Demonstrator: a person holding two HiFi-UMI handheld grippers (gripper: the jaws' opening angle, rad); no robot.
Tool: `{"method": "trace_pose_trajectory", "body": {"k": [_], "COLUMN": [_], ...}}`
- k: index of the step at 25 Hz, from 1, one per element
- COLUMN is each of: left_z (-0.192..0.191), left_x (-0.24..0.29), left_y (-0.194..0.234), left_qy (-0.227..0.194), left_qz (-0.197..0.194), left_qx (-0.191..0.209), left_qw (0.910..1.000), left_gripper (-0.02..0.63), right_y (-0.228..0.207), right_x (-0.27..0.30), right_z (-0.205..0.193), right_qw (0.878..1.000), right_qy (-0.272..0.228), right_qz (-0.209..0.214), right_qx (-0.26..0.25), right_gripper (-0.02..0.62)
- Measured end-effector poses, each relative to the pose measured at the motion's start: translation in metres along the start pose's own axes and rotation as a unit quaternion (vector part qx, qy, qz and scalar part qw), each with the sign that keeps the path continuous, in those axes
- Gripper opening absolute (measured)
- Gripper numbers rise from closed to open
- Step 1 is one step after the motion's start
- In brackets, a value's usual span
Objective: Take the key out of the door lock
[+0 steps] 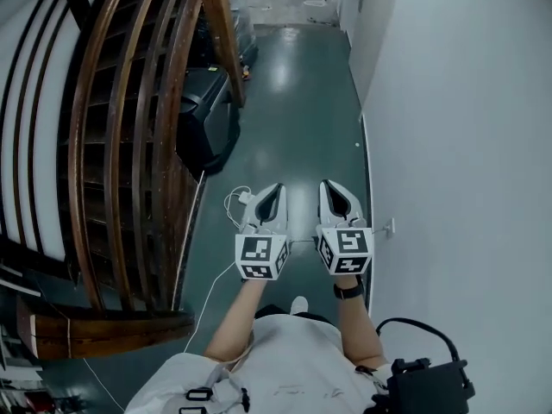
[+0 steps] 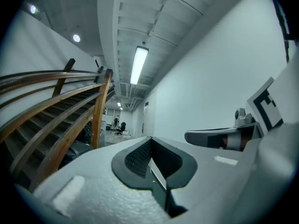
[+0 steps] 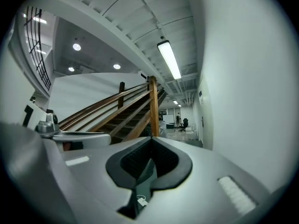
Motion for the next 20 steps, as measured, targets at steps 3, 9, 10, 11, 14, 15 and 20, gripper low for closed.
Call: {"method": "trace_pose_trajectory", "body": {"k": [3,9,10,11,14,15,20], "left_z": [-0.009,-0.027,-0.030,-0.033,-0.036,-0.035,-0.001], "left_x": [0.036,0.113,0.130,0.148,0.207,0.227,0.327], "left_y": [0.000,0.031,0.038,0.045,0.073,0.085,0.161], "left_qy": [0.020,0.041,0.044,0.048,0.063,0.069,0.074], "left_qz": [-0.011,-0.001,-0.003,-0.005,-0.019,-0.026,-0.025], "left_qx": [-0.003,0.008,0.009,0.012,0.031,0.039,0.055], "left_qw": [0.9997,0.9991,0.9990,0.9988,0.9974,0.9965,0.9954], "left_gripper": [-0.008,-0.008,-0.008,-0.008,-0.008,-0.008,-0.008], "right_y": [-0.032,-0.050,-0.052,-0.054,-0.065,-0.069,-0.089], "right_x": [0.039,0.110,0.125,0.139,0.195,0.217,0.333], "right_z": [-0.014,-0.026,-0.026,-0.026,-0.025,-0.023,0.031], "right_qw": [0.998,0.997,0.998,0.998,0.998,0.998,0.997], "right_qy": [0.039,0.049,0.049,0.049,0.050,0.054,0.066], "right_qz": [-0.014,0.003,0.005,0.006,0.013,0.015,-0.025], "right_qx": [0.040,0.051,0.044,0.038,0.029,0.022,-0.039], "right_gripper": [-0.012,-0.011,-0.011,-0.011,-0.008,-0.005,-0.002]}}
Point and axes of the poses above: the fingertips, and each gripper's own axes: x forward along the fingers, y to its left, z out of its top, the point moved 8 cm from there along -x, backward along the fingers, and after that the axes turned 9 degrees about y, right-handed, at the moved point
